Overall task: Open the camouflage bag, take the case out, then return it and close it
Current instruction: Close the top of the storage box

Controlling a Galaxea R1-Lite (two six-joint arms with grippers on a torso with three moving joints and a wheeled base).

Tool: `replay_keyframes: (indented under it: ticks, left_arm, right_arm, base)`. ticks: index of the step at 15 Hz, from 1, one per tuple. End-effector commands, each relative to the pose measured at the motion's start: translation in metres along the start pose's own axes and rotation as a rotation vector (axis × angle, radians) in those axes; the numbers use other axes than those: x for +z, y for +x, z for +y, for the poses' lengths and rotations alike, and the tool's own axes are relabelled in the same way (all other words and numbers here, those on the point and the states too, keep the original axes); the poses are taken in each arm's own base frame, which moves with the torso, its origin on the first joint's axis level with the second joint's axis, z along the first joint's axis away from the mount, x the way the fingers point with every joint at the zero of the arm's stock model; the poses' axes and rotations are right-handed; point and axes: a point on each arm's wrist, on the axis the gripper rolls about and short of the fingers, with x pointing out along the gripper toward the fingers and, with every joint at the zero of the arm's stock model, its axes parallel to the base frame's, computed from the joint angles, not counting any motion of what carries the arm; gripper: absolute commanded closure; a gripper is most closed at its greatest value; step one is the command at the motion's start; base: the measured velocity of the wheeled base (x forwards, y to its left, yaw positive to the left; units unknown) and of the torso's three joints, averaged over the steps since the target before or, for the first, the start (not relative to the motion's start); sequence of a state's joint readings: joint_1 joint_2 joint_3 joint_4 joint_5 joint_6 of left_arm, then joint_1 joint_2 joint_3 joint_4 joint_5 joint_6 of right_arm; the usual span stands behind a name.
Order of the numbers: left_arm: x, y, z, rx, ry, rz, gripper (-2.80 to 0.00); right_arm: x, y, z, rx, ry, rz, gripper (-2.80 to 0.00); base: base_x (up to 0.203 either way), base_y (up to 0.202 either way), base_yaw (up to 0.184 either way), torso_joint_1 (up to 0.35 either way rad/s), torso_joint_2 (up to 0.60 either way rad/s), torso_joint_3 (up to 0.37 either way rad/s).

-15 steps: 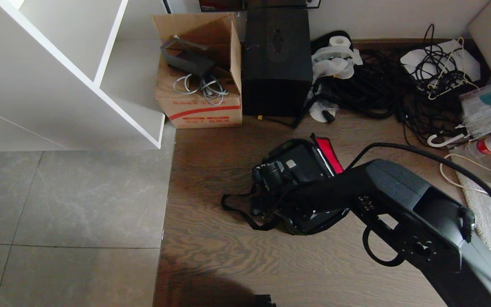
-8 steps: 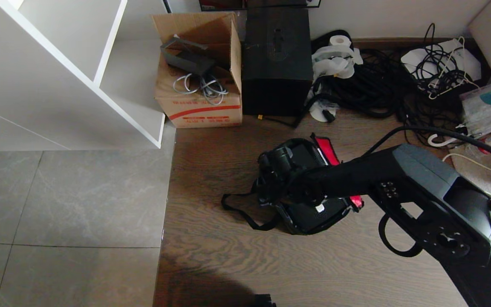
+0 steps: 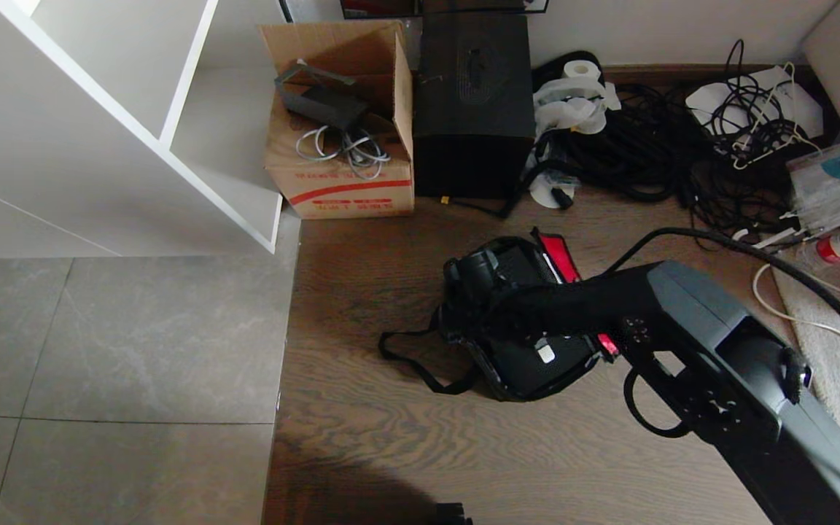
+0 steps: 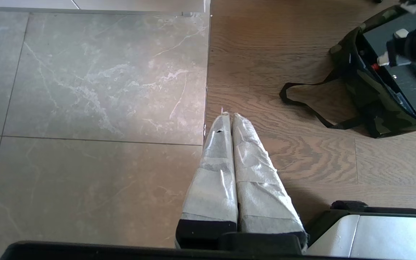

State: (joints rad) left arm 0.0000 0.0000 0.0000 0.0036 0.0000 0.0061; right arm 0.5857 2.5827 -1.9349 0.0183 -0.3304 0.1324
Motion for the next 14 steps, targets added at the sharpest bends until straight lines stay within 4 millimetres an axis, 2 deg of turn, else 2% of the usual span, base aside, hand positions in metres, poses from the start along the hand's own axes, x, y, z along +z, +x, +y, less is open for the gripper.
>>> replay_keyframes:
  ticks: [1, 10, 14]
  left_arm:
    - [0.0001, 0.0000, 0.0000, 0.000, 0.000, -0.001, 0.00]
    - [0.0000, 0.0000, 0.0000, 0.000, 0.000, 0.000, 0.00]
    - [0.0000, 0.0000, 0.0000, -0.001, 0.000, 0.000, 0.00]
  right_arm:
    - [-0.0070, 0.0067, 0.0013, -0.007, -0.006, 0.015, -2.80]
    - [-0.0099, 0.0129, 0.0027, 0.048, 0.004, 0.007, -2.80]
    - [-0.0096, 0.0158, 0.0009, 0.148, 0.059, 0.011, -2.80]
  base:
    - [0.000, 0.000, 0.000, 0.000, 0.00, 0.000]
    - [0.000, 0.000, 0.000, 0.000, 0.00, 0.000]
    - [0.000, 0.000, 0.000, 0.000, 0.00, 0.000]
